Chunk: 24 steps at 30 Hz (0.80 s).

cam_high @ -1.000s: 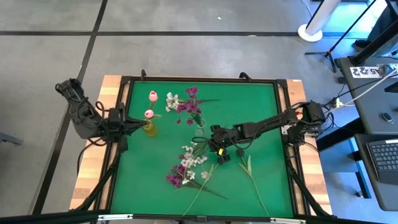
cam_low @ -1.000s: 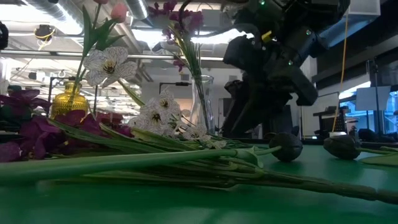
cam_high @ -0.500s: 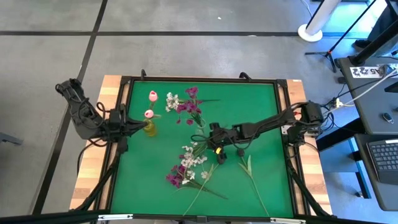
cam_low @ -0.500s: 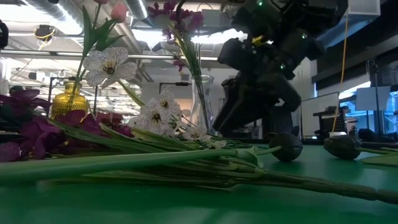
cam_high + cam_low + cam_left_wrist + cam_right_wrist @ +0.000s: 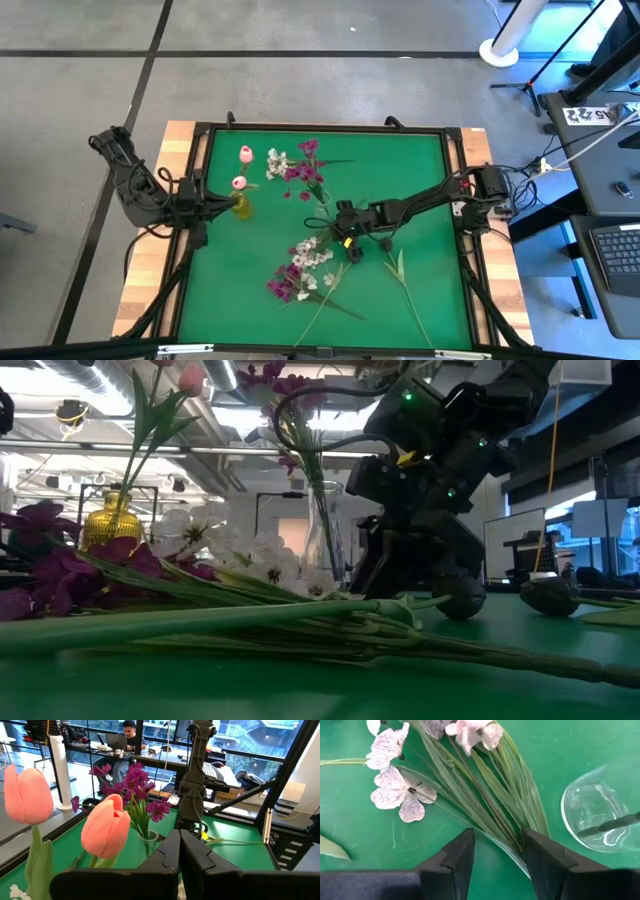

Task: Sort flowers into vase by color
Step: Put the bottom white flower into the yellow vase

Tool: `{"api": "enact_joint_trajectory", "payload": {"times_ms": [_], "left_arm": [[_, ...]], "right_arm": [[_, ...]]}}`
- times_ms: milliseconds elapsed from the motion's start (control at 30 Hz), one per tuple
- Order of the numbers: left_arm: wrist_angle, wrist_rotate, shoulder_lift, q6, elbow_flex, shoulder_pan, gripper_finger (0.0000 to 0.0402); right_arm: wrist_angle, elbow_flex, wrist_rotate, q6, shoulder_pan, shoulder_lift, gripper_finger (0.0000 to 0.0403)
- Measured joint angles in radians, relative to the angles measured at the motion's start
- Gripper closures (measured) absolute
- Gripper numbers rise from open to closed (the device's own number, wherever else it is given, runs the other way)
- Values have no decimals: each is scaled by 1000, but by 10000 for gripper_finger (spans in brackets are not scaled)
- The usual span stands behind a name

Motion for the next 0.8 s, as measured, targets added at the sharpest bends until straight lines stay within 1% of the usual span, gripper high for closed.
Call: {"api": "enact_joint_trajectory", "payload": {"times_ms": [67, 133, 300, 367, 467, 567, 800], "left_arm": [[0, 0, 2, -2, 0, 0, 401], [0, 0, 7, -7, 0, 0, 401], [-1, 0, 27, -24, 0, 0, 401], [-1, 0, 33, -24, 0, 0, 401], [-1, 0, 39, -26, 0, 0, 401], [-1, 0, 46, -27, 0, 0, 401], [4, 0, 46, -27, 0, 0, 401]], "right_arm": [[-5, 0, -1, 0, 1, 0, 257], [-15, 1, -2, 0, 2, 0, 282], [-92, -2, 7, 21, 2, -39, 372], [-140, 0, 10, 32, 1, -66, 393], [-236, 32, 36, 63, 1, -128, 388], [-300, 54, 53, 84, 1, -201, 397], [-310, 61, 40, 113, 1, -414, 399]]}}
